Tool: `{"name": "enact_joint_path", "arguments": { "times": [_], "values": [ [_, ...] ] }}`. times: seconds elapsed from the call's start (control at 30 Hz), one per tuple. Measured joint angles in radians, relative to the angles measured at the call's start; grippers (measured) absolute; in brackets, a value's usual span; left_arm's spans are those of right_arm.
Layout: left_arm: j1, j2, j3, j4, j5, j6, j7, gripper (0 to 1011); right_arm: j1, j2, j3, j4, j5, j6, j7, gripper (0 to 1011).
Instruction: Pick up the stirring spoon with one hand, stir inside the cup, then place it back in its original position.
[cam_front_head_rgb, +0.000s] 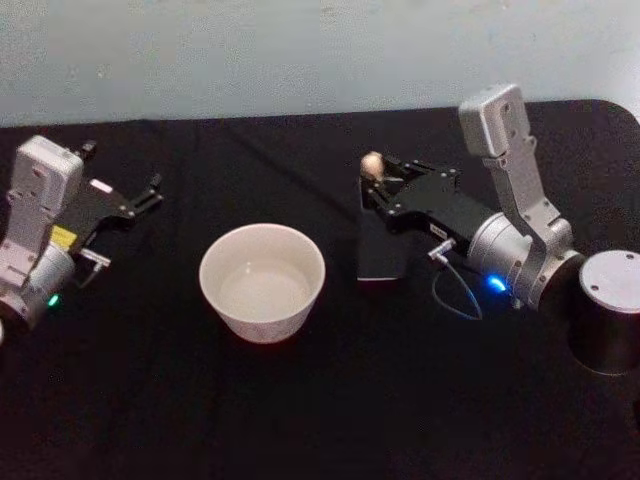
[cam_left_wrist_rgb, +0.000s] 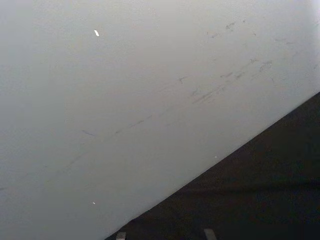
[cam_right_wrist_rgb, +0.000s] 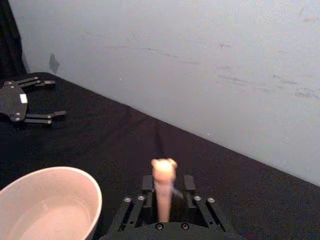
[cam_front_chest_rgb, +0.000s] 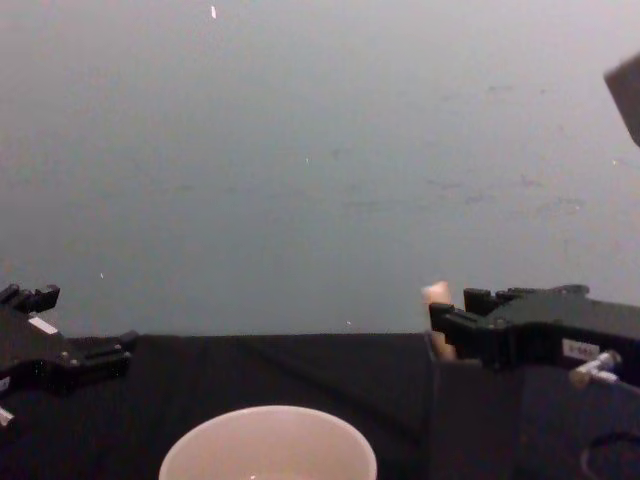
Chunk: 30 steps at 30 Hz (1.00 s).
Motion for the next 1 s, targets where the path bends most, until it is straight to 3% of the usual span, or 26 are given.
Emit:
{"name": "enact_joint_path", "arguments": {
  "times": [0.67, 0.9, 1.0],
  "values": [
    [0.0, 0.0, 0.0, 0.0, 0.0, 0.0, 0.0, 1001, 0.0, 0.0, 0.0, -0.001, 0.003, -0.001, 0.001, 961],
    [0.0, 0.0, 0.0, 0.0, 0.0, 0.0, 0.0, 1001, 0.0, -0.002, 0.004, -0.002, 0.007, -0.007, 0.002, 1002],
    [0.0, 0.0, 0.0, 0.0, 0.0, 0.0, 0.0, 1001, 0.0, -0.017, 0.032, -0.013, 0.032, -0.05, 0.005, 1002]
  ]
}}
